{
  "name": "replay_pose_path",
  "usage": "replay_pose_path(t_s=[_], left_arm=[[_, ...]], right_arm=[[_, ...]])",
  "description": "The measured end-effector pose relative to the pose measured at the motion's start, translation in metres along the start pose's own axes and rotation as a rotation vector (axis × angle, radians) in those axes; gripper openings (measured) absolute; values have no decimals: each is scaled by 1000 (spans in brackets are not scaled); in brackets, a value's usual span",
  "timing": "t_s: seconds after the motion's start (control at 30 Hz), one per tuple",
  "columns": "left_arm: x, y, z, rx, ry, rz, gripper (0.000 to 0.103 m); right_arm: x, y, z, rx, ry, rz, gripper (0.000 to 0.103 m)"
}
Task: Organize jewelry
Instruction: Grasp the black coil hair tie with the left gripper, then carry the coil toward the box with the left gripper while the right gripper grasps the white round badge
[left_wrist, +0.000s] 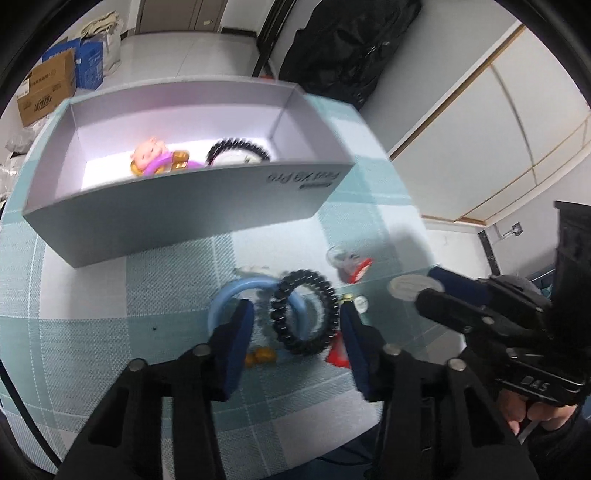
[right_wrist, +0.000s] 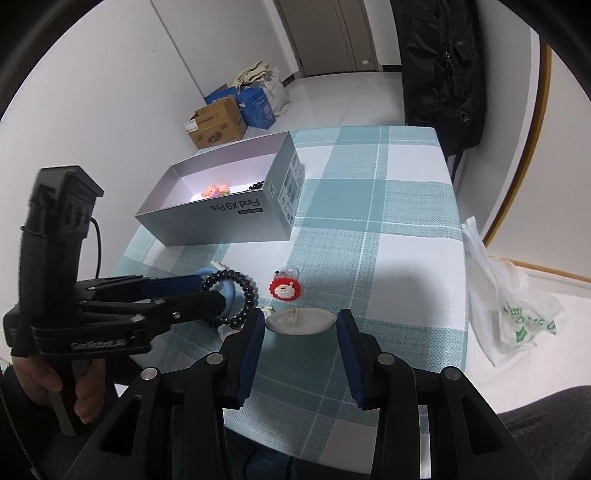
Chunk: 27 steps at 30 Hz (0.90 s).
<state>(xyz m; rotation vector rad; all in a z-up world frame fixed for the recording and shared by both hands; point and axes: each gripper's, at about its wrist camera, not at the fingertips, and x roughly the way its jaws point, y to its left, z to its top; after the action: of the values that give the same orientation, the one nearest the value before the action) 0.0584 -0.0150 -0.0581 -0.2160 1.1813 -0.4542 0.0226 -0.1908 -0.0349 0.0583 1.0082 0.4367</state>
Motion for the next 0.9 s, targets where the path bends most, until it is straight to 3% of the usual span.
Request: replay_pose_path(t_s=[0.13, 0.3, 0.6, 0.9], left_arm=[[0, 3, 1, -12, -2, 1, 28], [0, 5, 1, -2, 5, 41, 6], [-16, -8, -5, 62, -66, 75, 5], [-29, -1, -4, 21, -94, 26, 5]], right_arm=[[0, -1, 0, 7, 1, 7, 39], [0, 1, 0, 0, -2, 10, 39], [-2, -1, 1, 16, -29, 6, 39], [-7, -2, 4, 31, -55, 31, 39]])
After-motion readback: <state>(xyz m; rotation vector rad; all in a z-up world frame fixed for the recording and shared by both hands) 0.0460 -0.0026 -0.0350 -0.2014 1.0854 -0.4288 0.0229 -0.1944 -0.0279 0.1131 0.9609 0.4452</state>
